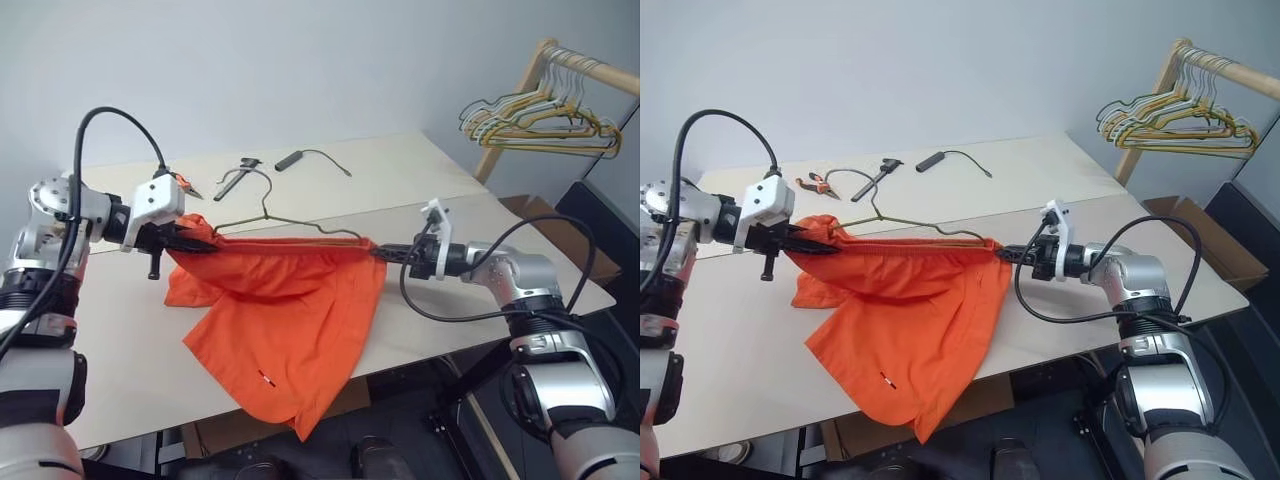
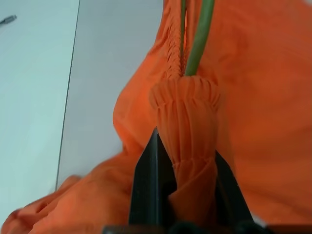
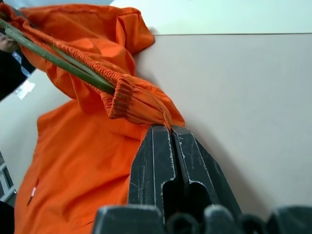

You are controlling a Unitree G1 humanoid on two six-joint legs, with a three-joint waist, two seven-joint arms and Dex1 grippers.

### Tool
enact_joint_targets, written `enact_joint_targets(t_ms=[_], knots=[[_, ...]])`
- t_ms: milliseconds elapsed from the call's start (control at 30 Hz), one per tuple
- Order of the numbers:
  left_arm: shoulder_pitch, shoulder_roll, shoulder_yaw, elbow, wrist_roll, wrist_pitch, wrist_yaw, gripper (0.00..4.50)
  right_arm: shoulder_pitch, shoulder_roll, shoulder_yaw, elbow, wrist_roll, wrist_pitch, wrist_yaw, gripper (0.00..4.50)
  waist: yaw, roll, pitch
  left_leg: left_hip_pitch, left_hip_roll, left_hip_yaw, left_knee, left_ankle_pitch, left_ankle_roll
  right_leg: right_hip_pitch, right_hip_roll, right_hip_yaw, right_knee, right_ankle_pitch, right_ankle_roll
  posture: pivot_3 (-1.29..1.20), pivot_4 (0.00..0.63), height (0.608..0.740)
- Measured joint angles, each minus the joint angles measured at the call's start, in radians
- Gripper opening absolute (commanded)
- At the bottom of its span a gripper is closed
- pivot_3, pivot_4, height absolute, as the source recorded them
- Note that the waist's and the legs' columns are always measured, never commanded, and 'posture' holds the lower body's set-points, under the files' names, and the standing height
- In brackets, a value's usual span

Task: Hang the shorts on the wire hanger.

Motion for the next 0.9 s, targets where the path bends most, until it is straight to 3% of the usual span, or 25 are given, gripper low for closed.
enact_joint_targets(t_ms=[367,600,900], knots=[[-0.044,0.007,-0.058,0.018,0.135,-0.016,0.093,0.00,0.004,-0.067,0.089,-0.239,-0.083,-0.077,0.001,0.02,0.000,0.000,0.000,0.000,0.000,0.001,0.000,-0.001,0.001,-0.001,0.000,0.000,0.000,0.000,0.000,-0.09,0.000,0.740],[-0.052,0.007,-0.063,0.020,0.144,-0.020,0.106,0.00,0.002,-0.079,0.125,-0.234,-0.122,-0.137,0.007,0.02,0.000,0.000,0.000,-0.001,0.000,0.001,0.000,-0.001,0.001,-0.001,0.000,0.000,0.000,0.000,0.000,-0.09,0.000,0.740],[-0.059,0.004,-0.073,0.002,0.178,-0.012,0.128,0.00,-0.042,-0.108,0.162,-0.427,-0.193,-0.179,0.024,0.02,0.000,0.000,0.000,-0.001,0.000,0.002,0.000,-0.001,0.001,-0.002,0.000,0.001,0.000,0.000,0.000,-0.10,0.000,0.740]])
